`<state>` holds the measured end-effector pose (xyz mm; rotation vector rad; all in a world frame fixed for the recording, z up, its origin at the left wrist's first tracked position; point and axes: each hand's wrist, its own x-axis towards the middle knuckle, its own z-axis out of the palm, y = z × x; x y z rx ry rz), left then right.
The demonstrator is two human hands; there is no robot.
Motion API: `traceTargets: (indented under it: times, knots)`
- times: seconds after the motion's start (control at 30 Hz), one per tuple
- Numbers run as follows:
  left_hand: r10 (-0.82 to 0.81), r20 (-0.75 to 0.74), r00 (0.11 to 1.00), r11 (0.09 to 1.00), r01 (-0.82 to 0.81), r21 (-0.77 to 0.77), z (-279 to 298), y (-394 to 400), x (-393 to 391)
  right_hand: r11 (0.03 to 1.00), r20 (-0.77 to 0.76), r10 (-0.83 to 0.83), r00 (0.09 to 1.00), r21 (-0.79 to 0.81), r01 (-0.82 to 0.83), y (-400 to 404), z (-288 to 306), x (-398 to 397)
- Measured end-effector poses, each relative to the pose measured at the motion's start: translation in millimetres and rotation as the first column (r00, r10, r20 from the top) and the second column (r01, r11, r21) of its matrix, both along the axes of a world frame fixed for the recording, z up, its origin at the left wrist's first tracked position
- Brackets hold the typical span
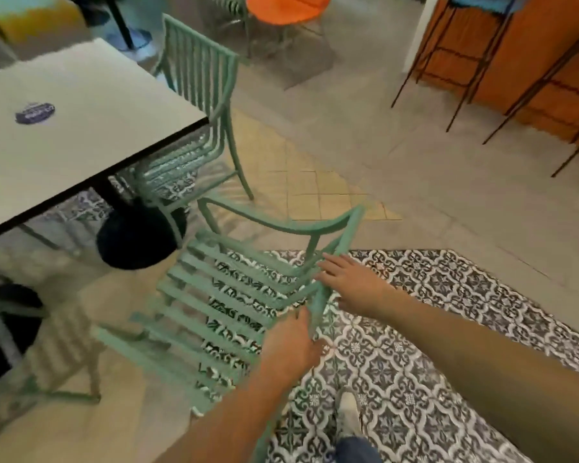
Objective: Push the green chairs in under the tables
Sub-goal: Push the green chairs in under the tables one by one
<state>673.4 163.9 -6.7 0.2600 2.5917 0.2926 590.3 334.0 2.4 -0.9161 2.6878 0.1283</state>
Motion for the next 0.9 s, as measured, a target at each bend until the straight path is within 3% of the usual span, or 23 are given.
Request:
traceTargets:
  times: [0.17, 0.33, 0.57, 0.9]
  knots:
    - [0.374, 0.018, 0.927, 0.927, -0.374, 0.016, -12, 17, 13, 0.981, 0.055, 0.193, 0.98, 0.018, -0.194, 12, -5, -38]
    - [0.57, -0.001, 0.822, 0.822, -0.57, 0.022, -15, 31, 19, 0.945, 0.149, 0.3, 0.942, 0.088, -0.315, -2, -7, -64]
    - [0.605, -0.066, 0.793, 0.795, -0.607, -0.005, -24, 34, 18, 0.914, 0.091, 0.37, 0.924, 0.139, -0.38, -13, -27, -75]
    - [0.675, -0.068, 0.735, 0.733, -0.678, -0.049, -18, 43, 18, 0.835, 0.26, 0.526, 0.81, 0.021, -0.55, -7, -23, -86]
